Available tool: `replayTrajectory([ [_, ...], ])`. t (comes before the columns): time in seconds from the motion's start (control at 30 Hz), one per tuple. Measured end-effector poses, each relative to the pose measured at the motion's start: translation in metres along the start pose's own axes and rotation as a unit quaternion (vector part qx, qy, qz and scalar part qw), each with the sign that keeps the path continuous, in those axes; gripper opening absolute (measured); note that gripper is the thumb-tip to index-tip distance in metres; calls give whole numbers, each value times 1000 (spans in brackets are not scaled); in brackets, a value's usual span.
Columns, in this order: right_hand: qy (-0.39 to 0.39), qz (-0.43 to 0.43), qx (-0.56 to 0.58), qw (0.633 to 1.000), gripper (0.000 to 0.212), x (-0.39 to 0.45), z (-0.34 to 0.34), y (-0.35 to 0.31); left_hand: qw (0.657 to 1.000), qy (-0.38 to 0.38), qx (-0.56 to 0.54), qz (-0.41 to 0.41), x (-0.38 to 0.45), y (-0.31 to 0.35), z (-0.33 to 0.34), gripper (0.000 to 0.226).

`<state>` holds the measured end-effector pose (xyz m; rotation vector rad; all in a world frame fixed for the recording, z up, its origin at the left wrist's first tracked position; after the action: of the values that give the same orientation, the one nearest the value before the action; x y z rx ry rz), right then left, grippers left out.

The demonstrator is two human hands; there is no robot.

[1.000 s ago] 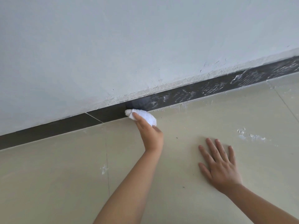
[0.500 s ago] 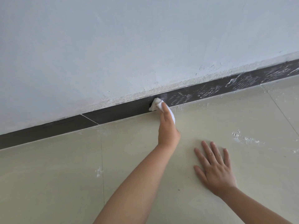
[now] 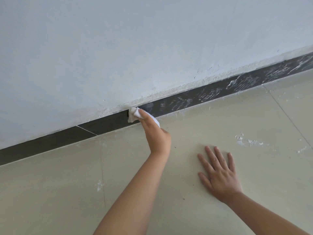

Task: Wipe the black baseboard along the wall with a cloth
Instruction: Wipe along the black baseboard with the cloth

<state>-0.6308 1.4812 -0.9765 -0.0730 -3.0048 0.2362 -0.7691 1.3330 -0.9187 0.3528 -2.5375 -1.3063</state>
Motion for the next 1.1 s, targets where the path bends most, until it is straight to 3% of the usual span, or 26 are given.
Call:
replayTrajectory([
  [0.1, -6, 6, -4, 1000, 75, -1, 0, 0, 1000, -22, -6, 14, -7, 18, 15, 77],
  [0.27, -11, 2, -4, 1000, 76, -1, 0, 0, 987, -149, 15, 54, -27, 44, 47, 84],
  [0.33, -10, 2, -6, 1000, 76, -1, -1, 1, 985, -163, 20, 56, -29, 45, 51, 87],
  [0.43, -10, 5, -12, 1000, 76, -1, -2, 1, 990, -116, -18, 82, -29, 38, 40, 84],
  [0.6, -23, 11, -27, 999, 76, 0, -2, 3, 999, 3, 34, -22, -7, -25, 1, 73],
  [0.7, -44, 15, -33, 998, 76, 1, -3, 3, 999, 6, 39, -38, 2, -36, -1, 74],
  [0.87, -76, 21, -32, 996, 75, 0, -3, 2, 993, -83, 19, -79, -7, -18, 34, 75],
  [1.1, -86, 21, -22, 996, 75, -1, -1, 2, 964, -263, -42, -22, -37, 26, 78, 77],
])
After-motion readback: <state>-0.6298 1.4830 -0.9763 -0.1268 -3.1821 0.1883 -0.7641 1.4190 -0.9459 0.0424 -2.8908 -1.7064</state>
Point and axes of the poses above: each hand's wrist, its own x-axis towards the middle knuckle, its own z-axis out of the palm, y = z × x, the point moved 6 cm from there along x, towards the middle knuckle, and after that the axes turned 13 degrees about y, right-handed, at the moved point
